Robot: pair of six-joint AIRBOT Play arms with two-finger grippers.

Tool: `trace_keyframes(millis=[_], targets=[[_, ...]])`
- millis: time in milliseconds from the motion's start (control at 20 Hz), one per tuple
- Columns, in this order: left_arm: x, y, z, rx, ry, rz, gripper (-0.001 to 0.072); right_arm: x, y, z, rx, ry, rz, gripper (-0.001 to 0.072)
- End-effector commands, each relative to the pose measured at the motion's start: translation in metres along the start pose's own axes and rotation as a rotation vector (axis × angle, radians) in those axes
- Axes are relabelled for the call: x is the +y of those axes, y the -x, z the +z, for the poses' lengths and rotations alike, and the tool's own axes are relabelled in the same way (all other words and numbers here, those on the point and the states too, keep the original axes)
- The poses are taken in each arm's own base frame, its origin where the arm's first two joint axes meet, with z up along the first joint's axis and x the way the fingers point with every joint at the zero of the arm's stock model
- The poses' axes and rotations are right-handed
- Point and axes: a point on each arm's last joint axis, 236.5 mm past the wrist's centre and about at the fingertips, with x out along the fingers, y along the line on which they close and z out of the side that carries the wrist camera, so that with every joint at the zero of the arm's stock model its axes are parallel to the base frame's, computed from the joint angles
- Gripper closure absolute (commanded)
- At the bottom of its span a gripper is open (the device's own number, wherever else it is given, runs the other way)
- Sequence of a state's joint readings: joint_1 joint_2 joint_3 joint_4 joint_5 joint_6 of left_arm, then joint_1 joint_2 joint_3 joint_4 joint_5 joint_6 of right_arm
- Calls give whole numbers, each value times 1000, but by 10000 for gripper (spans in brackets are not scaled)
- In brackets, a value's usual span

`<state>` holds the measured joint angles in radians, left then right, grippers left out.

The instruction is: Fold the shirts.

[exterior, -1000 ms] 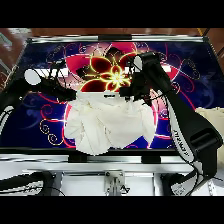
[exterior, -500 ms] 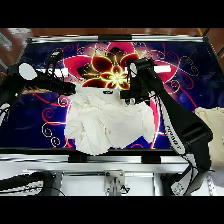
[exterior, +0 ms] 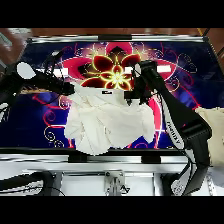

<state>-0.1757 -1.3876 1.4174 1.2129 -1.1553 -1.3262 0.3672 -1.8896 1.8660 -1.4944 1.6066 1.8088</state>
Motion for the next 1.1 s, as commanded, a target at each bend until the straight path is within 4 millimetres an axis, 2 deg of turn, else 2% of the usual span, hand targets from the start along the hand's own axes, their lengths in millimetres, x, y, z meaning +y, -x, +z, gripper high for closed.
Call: trace_keyframes(millis=[0,50,150,250,350,400,450,500,600,750,850,900,950,1000,1050], targets=[[8,3,0,0,5,9,642,-9,11,-1,5,-8,66,79],[10,3,0,-3,10,10,642,-5,4,-3,28,-25,103,78],[11,4,0,-4,14,11,642,21,-18,-9,87,-34,220,79],[11,4,0,-4,13,10,642,46,-33,-4,75,-32,288,102],[11,4,0,-4,13,11,642,56,-37,9,18,-33,294,360],[11,4,0,-4,13,11,642,59,-34,12,-1,-32,294,564],[11,4,0,-4,13,11,642,56,-27,13,-18,-35,286,626],[11,4,0,-4,14,12,642,51,-15,16,-53,-27,269,626],[11,5,0,-4,13,11,642,33,24,20,-160,0,199,627],[13,12,-12,53,20,3,641,7,107,12,-351,22,106,627],[18,24,-20,86,39,-1,641,14,152,-3,-439,-10,149,627],[18,29,-18,76,58,-13,641,21,163,-9,-460,2,157,627],[13,30,-15,62,74,-45,630,27,165,-15,-461,12,151,627],[8,31,-13,53,86,-72,581,34,162,-19,-449,26,134,627],[5,31,-12,49,90,-85,481,40,157,-21,-440,44,120,627]])
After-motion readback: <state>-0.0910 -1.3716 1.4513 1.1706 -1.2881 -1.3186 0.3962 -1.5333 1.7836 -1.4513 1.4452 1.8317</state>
